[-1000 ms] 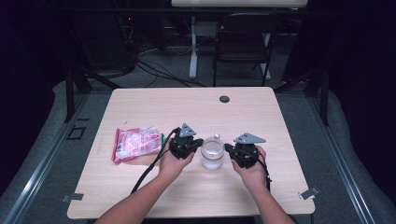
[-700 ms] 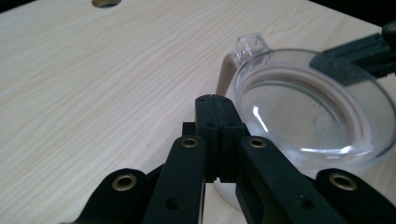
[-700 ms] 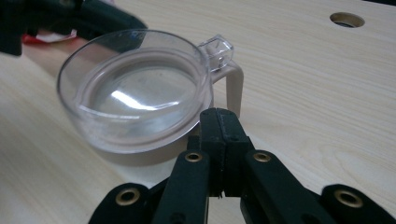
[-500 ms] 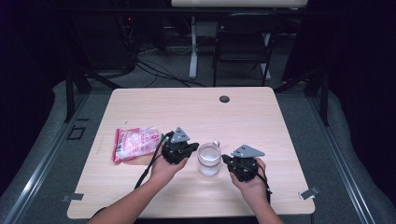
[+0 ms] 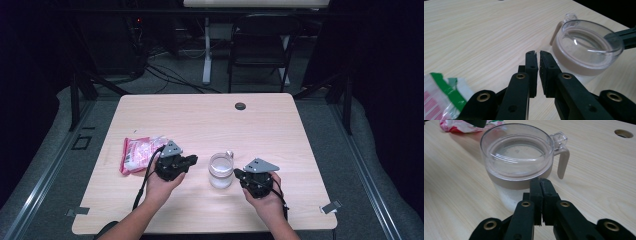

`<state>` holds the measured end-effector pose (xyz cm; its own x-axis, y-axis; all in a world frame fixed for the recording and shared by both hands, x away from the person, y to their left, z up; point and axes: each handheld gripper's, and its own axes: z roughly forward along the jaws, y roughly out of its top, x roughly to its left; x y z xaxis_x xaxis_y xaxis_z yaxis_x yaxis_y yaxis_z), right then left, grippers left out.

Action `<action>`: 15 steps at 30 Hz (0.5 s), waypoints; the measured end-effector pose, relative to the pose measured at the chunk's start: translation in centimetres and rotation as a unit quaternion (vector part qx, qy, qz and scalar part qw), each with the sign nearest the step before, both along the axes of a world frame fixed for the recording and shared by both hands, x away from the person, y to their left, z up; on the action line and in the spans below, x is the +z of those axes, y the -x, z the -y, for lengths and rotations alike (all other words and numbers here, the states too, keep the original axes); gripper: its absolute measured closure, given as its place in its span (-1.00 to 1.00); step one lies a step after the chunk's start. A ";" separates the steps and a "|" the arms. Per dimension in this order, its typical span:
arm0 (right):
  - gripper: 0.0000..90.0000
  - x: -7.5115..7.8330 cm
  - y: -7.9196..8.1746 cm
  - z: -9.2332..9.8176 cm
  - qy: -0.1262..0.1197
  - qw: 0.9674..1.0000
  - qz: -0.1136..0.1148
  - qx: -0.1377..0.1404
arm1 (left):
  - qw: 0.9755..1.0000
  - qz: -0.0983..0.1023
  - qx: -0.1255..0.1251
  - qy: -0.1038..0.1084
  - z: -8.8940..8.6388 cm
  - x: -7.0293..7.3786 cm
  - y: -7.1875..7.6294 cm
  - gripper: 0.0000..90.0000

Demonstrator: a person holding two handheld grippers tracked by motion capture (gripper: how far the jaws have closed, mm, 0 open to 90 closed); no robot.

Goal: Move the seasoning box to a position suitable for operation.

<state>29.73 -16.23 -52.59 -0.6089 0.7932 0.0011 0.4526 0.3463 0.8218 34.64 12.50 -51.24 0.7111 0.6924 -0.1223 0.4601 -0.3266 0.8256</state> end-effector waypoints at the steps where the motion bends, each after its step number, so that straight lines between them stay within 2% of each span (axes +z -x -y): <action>1: 0.97 0.0 0.0 -0.1 -0.001 1.000 0.002 0.002 | 1.000 -0.001 0.005 -0.001 -0.2 -0.1 0.0 0.87; 6: 0.94 -0.1 -0.4 -0.2 -0.019 0.999 -0.010 0.029 | 1.000 0.008 0.016 -0.006 -1.1 -0.2 0.6 0.81; 9: 0.85 0.0 -0.8 -0.2 -0.029 0.998 -0.014 0.052 | 1.000 0.004 0.017 -0.002 -1.4 -0.4 0.8 0.73; 11: 0.83 0.1 -1.1 0.1 -0.029 0.998 -0.013 0.054 | 1.000 0.006 0.018 -0.006 -1.5 -0.5 1.1 0.70; 13: 0.79 0.2 -1.5 0.7 -0.040 0.998 -0.011 0.048 | 1.000 0.011 0.020 -0.012 -1.7 -0.5 1.4 0.67; 15: 0.74 0.0 -2.2 1.1 -0.030 0.999 -0.003 0.032 | 1.000 0.011 0.023 -0.013 -1.9 -0.5 1.6 0.63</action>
<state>31.93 -17.29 -52.55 -0.6577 0.7516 0.0508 0.4361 0.3249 0.8392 33.02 14.35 -51.77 0.6806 0.7273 -0.0886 0.4563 -0.3261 0.8279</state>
